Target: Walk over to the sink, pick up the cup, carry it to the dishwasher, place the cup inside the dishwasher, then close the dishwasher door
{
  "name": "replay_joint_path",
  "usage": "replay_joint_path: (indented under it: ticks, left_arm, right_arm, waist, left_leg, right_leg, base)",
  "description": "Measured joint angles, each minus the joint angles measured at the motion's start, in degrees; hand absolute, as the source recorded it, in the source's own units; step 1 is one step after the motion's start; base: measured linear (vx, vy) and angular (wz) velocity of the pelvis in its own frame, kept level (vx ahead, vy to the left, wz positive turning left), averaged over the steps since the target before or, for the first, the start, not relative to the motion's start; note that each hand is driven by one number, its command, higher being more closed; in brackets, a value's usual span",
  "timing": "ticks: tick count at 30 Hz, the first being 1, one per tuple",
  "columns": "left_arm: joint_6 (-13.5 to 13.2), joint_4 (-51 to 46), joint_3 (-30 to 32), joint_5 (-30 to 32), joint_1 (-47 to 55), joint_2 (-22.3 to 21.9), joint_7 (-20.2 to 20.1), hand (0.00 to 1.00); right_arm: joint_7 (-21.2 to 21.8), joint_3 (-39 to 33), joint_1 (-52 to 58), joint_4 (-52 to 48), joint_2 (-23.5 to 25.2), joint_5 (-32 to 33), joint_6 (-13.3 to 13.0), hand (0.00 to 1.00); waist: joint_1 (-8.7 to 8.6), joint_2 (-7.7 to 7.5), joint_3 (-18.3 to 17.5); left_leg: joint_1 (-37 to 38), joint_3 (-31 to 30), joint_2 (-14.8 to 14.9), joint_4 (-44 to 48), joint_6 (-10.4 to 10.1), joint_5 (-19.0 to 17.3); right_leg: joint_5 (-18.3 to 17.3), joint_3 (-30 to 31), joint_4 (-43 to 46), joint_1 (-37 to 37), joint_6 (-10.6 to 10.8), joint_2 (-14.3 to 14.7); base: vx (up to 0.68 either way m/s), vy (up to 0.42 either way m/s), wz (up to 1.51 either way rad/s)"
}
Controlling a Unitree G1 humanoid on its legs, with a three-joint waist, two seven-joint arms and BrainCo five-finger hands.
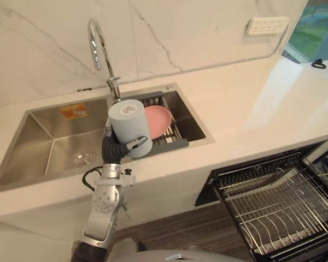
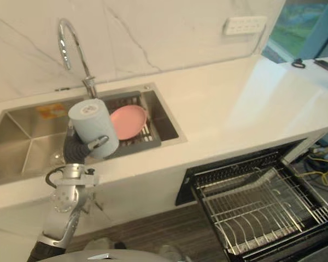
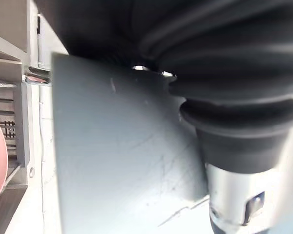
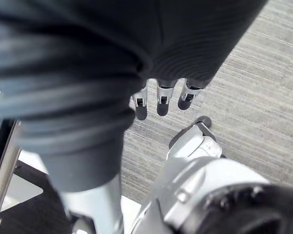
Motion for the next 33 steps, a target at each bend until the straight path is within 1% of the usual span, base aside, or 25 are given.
replay_joint_path:
  ticks: [1, 2, 5, 6, 8, 10, 11, 12, 13, 14, 15, 16, 17, 18, 19, 20, 22, 24, 25, 26, 27, 28, 30, 33]
  left_arm:
    - [0.0, 0.2, 0.0, 0.0, 0.0, 0.1, 0.6, 1.00]
    - [0.0, 0.2, 0.1, 0.0, -0.2, 0.0, 1.4, 1.00]
    - [0.0, 0.2, -0.5, 0.0, -0.5, 0.1, 1.5, 1.00]
    - [0.0, 0.3, -1.2, -0.1, -0.8, 0.0, 1.6, 1.00]
    - [0.1, 0.3, -2.2, -0.1, -1.2, 0.0, 1.7, 1.00]
    - [0.0, 0.3, -3.0, -0.1, -1.5, 0.0, 2.2, 1.00]
    - [-0.1, 0.4, -2.9, -0.1, -1.6, 0.0, 2.4, 1.00]
    - [-0.4, 0.4, -2.8, -0.1, -2.0, 0.0, 2.8, 1.00]
    - [-0.9, 0.5, -2.1, -0.1, -2.6, 0.1, 3.6, 1.00]
    - [-1.0, 0.6, -1.5, -0.1, -2.8, 0.1, 3.8, 1.00]
    - [-1.4, 0.6, -0.7, -0.1, -2.9, 0.1, 4.0, 1.00]
    - [-1.9, 0.6, 0.2, 0.0, -3.0, 0.2, 4.1, 1.00]
    - [-2.0, 0.6, 0.6, 0.0, -3.0, 0.5, 4.2, 1.00]
    - [-2.0, 0.8, 1.2, 0.0, -3.4, 1.0, 4.2, 1.00]
    - [-2.0, 1.0, 1.3, 0.0, -3.6, 1.4, 4.3, 1.00]
    - [-2.0, 1.3, 0.5, 0.6, -4.5, 1.6, 4.3, 1.00]
    - [-1.9, 1.4, 0.4, 1.1, -5.7, 1.6, 4.4, 1.00]
    - [-1.4, 3.7, 0.6, 2.0, -9.0, 2.0, 5.9, 1.00]
    - [-1.0, 3.8, 0.7, 2.0, -9.4, 2.2, 6.3, 1.00]
    - [-0.5, 3.8, 0.9, 2.0, -10.0, 3.0, 7.1, 1.00]
    - [-0.1, 3.8, 1.2, 2.0, -10.0, 3.4, 7.5, 1.00]
    - [1.0, 3.8, 1.8, 2.0, -10.0, 3.9, 7.8, 1.00]
    - [2.1, 3.8, 2.4, 2.0, -10.0, 4.1, 8.2, 1.00]
    - [2.4, 3.8, 2.7, 1.9, -10.0, 3.9, 8.1, 1.00]
  right_arm:
    - [-0.2, -0.6, 0.0, 0.2, 0.3, 0.0, 0.0, 0.00]
    - [-1.1, -2.1, 0.0, 0.4, 1.0, 0.0, -0.1, 0.00]
    - [-1.3, -4.2, 0.1, 0.4, 1.4, 0.6, -0.3, 0.00]
    - [-1.2, -4.9, 0.1, 0.4, 1.5, 1.7, -0.6, 0.00]
    - [-1.2, -4.9, 0.3, 0.4, 1.6, 4.6, -1.6, 0.00]
    - [-1.2, -4.8, 0.3, 0.2, 2.3, 9.1, -3.7, 0.00]
    - [-1.2, -4.7, 0.3, 0.1, 2.6, 9.1, -4.5, 0.00]
    - [-1.2, -4.7, 0.2, 0.1, 2.8, 8.8, -5.9, 0.00]
    - [-1.2, -4.8, 0.2, 0.2, 2.6, 8.1, -7.2, 0.00]
    - [-1.2, -4.9, 0.1, 0.2, 2.2, 7.3, -7.6, 0.00]
    - [-1.2, -5.0, 0.3, 0.5, 1.4, 6.7, -7.8, 0.00]
    - [-1.2, -6.1, 0.2, 0.7, 1.0, 6.8, -7.8, 0.00]
    - [-1.2, -6.9, 0.1, 0.9, 1.0, 7.0, -7.8, 0.00]
    - [-1.2, -8.6, -0.1, 1.8, 1.0, 7.3, -7.6, 0.00]
    - [-1.2, -9.4, -0.2, 2.5, 0.7, 7.4, -7.4, 0.00]
    - [-1.2, -11.3, -0.2, 3.9, 0.0, 7.4, -6.6, 0.00]
    - [-1.0, -13.2, -0.4, 4.4, -0.6, 7.3, -6.1, 0.00]
    - [-0.8, -15.0, -1.5, 4.9, -0.9, 6.7, -5.7, 0.00]
    - [-0.7, -15.1, -2.0, 4.9, -0.9, 6.5, -5.6, 0.00]
    - [-0.6, -15.1, -3.4, 4.9, -0.7, 6.4, -5.2, 0.00]
    - [-0.5, -15.1, -4.4, 5.0, -0.6, 5.7, -4.9, 0.00]
    - [-0.4, -15.0, -5.4, 5.0, -0.4, 4.2, -4.8, 0.00]
    - [0.0, -14.8, -6.1, 5.0, 0.2, 3.6, -4.9, 0.00]
    - [0.3, -14.3, -6.4, 5.1, 0.3, 4.5, -5.0, 0.00]
  waist:
    - [0.04, -0.68, -0.3]
    - [-0.04, -0.88, -0.4]
    - [-0.34, -0.79, -0.5]
    - [-0.45, -0.69, -0.6]
    - [-0.60, -0.37, -0.6]
    - [-1.33, -0.31, -0.7]
    - [-1.46, -0.41, -0.6]
    - [-1.39, -0.85, -0.4]
    - [-1.50, -0.52, -0.2]
    - [-1.54, -0.52, -0.1]
    - [-1.99, 0.06, 0.0]
    - [-1.87, 0.11, 0.5]
    - [-1.84, -0.09, 0.7]
    - [-1.94, -0.68, 1.0]
    - [-2.21, -0.73, 1.1]
    - [-2.38, -0.79, 1.2]
    - [-2.45, -0.60, 1.1]
    - [-2.32, -0.17, 0.9]
    - [-2.18, -0.12, 0.8]
    - [-1.66, -0.15, 0.8]
    - [-1.29, -0.18, 0.8]
    - [-1.12, -0.14, 0.8]
    - [-1.15, -0.18, 0.9]
    - [-0.79, 0.08, 1.1]
  left_leg:
    - [0.9, 0.4, -0.5, -1.1, 0.1, 0.0]
    - [2.1, 0.6, -1.1, -2.5, 0.1, 0.1]
    - [3.2, 0.6, -1.6, -4.0, 0.1, 0.2]
    - [3.6, 0.6, -1.8, -5.0, 0.1, 0.7]
    - [4.3, 0.6, -1.9, -7.1, -0.1, 1.7]
    - [4.4, 1.2, -1.9, -9.6, -0.2, 3.0]
    - [4.4, 1.5, -2.0, -10.1, -0.3, 3.3]
    - [4.1, 2.7, -2.0, -11.1, -0.4, 3.6]
    - [3.7, 4.0, -1.8, -11.9, -0.6, 3.6]
    - [3.5, 4.6, -1.6, -12.1, -0.4, 3.6]
    - [3.3, 5.7, -1.3, -13.2, -0.4, 3.8]
    - [3.1, 6.0, -1.1, -13.1, -0.5, 3.7]
    - [2.8, 6.0, -0.8, -12.4, -0.5, 3.6]
    - [1.8, 5.2, -0.6, -10.6, -0.6, 3.1]
    - [1.4, 4.4, -0.5, -10.0, -0.9, 3.0]
    - [1.1, 3.8, -0.4, -9.5, -1.0, 2.9]
    - [1.2, 3.9, -0.3, -9.8, -1.0, 2.9]
    - [1.4, 4.5, -0.2, -9.9, -0.6, 3.0]
    - [1.4, 5.2, 0.0, -10.0, -0.5, 3.0]
    - [1.4, 6.9, 0.3, -10.0, -0.3, 2.9]
    - [1.4, 7.9, 0.3, -9.9, -0.2, 2.8]
    - [1.4, 8.8, 0.5, -9.5, 0.1, 2.6]
    - [1.4, 8.8, 0.6, -8.6, 0.2, 2.5]
    - [1.4, 8.4, 1.0, -8.3, 0.2, 2.4]
  right_leg:
    - [0.6, -0.1, -1.5, 1.0, 0.7, -0.3]
    - [1.3, -0.3, -3.1, 2.3, 1.0, -0.5]
    - [2.2, -0.4, -4.8, 3.3, 1.2, -0.6]
    - [2.8, -0.4, -5.5, 3.6, 1.1, -0.5]
    - [4.1, -0.4, -6.5, 3.5, 1.0, -0.2]
    - [5.2, 0.0, -7.1, 2.3, 1.0, 0.2]
    - [5.2, 0.1, -7.1, 1.8, 1.0, 0.2]
    - [5.2, 0.2, -7.2, 0.6, 1.0, 0.2]
    - [5.2, -0.5, -7.8, -0.6, 0.9, -0.1]
    - [4.2, -1.3, -8.2, -1.0, 0.4, -0.4]
    - [3.2, -7.1, -7.9, -1.4, 0.4, -2.7]
    - [4.0, -11.5, -7.4, -1.6, 0.2, -4.6]
    - [4.9, -12.8, -7.4, -1.7, 0.2, -5.1]
    - [6.8, -13.5, -7.6, -1.9, 1.8, -5.3]
    - [7.2, -13.5, -7.8, -1.9, 2.2, -5.1]
    - [7.6, -13.3, -8.6, -1.5, 2.2, -4.5]
    - [8.5, -12.8, -8.8, -1.5, 2.3, -4.2]
    - [10.2, -12.5, -10.3, -1.4, 2.3, -3.8]
    - [10.8, -12.4, -11.3, -1.4, 2.3, -3.5]
    - [12.1, -11.8, -13.4, -1.3, 2.4, -3.2]
    - [13.0, -11.3, -15.2, -0.9, 2.8, -3.0]
    - [14.2, -11.3, -17.5, -0.1, 3.1, -2.8]
    - [15.8, -11.3, -20.3, 1.2, 3.3, -2.3]
    - [17.2, -11.4, -22.7, 2.4, 3.2, -1.5]
  base:
    - [0.23, 0.136, -0.14]
    - [0.19, 0.111, -0.08]
    - [0.08, 0.053, 0.00]
    - [0.04, 0.026, -0.01]
    - [0.00, 0.004, -0.07]
    - [-0.05, -0.014, -0.18]
    - [-0.08, -0.028, -0.34]
    - [-0.13, -0.046, -0.53]
    - [-0.14, -0.048, -0.59]
    - [-0.12, -0.008, -0.56]
    - [-0.06, 0.030, -0.62]
    - [-0.03, 0.030, -0.64]
    - [-0.02, -0.016, -0.64]
    - [-0.01, -0.045, -0.32]
    - [0.03, -0.054, -0.23]
    - [0.05, -0.032, -0.11]
    - [0.06, 0.005, -0.14]
    - [0.03, 0.064, -0.15]
    - [0.01, 0.078, -0.37]
    - [0.00, 0.068, -0.51]
    - [0.00, 0.070, -0.59]
    - [0.00, 0.048, -0.39]
    - [-0.02, 0.012, -0.14]
    - [-0.06, -0.019, 0.00]
